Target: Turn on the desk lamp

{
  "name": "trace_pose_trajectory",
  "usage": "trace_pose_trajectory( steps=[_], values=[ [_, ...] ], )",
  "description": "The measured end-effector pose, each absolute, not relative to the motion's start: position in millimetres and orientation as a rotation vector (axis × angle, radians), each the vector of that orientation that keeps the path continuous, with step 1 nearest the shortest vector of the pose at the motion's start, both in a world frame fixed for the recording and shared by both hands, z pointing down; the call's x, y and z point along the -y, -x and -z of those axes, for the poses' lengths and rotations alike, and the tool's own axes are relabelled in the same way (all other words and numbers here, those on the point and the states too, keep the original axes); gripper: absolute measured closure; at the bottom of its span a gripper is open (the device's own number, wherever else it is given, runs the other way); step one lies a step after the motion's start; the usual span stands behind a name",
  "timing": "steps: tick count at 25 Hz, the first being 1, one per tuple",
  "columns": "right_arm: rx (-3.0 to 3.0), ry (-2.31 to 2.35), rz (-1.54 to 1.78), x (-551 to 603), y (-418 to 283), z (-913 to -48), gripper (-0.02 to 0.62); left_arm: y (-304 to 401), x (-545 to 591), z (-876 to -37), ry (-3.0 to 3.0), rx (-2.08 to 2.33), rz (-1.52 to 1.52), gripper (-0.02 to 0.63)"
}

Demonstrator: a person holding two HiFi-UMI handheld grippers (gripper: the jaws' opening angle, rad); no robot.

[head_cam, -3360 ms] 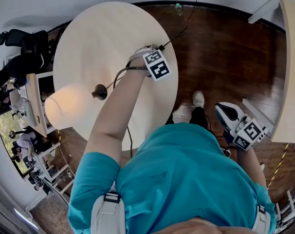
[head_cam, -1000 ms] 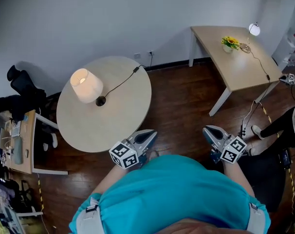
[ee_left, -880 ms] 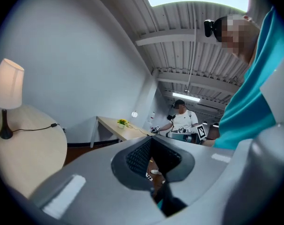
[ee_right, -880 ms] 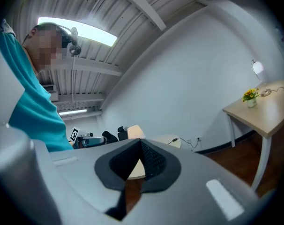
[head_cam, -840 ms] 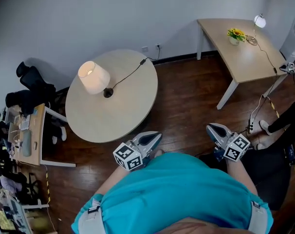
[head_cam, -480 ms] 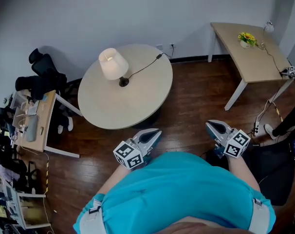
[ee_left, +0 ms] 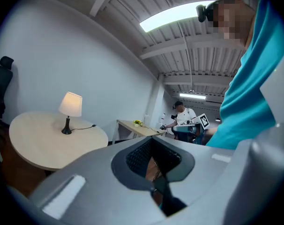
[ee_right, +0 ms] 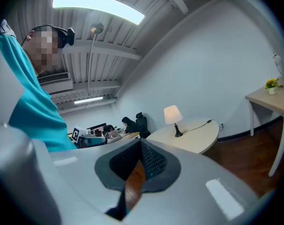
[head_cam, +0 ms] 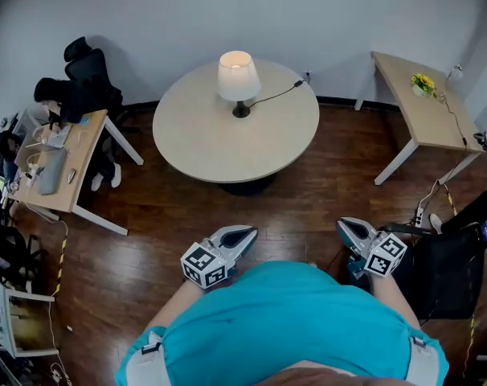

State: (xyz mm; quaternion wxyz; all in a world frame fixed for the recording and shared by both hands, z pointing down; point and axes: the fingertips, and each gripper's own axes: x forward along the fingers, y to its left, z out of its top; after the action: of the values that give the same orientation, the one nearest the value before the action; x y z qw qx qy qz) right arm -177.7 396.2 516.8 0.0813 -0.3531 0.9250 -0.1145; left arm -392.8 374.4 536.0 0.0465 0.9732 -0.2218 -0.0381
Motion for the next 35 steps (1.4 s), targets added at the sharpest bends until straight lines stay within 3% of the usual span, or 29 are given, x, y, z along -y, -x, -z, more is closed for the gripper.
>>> trace_pose_trajectory(
  steps=[6,9,15,23,26,35],
  values=[
    [-2.793,1.087,0.271,-450.6,231.4,-498.7,0.594,449.0,-422.9,-537.1,-2.965,0.652,0.222,0.5],
    [-2.801,1.088,0.211,-483.8,227.2,-493.4,0.594,436.5,-455.6,-533.3,-2.983,0.617,0.236,0.5],
    [-2.798,1.056,0.137,-558.1,156.0,-500.6,0.594,355.0,-519.8,-529.5,-3.016,0.606,0.191,0.5],
    [-2.781,1.014,0.173,-673.0,-7.5,-549.4,0.594,179.2,-630.6,-549.5,-2.903,0.619,0.216,0.5],
    [-2.735,1.013,0.216,-682.9,-42.6,-563.4,0.594,146.1,-652.5,-557.1,-2.904,0.639,0.198,0.5],
    [-2.763,0.998,0.192,-736.6,43.3,-563.9,0.595,221.8,-714.3,-568.2,-2.892,0.653,0.286,0.5]
  ],
)
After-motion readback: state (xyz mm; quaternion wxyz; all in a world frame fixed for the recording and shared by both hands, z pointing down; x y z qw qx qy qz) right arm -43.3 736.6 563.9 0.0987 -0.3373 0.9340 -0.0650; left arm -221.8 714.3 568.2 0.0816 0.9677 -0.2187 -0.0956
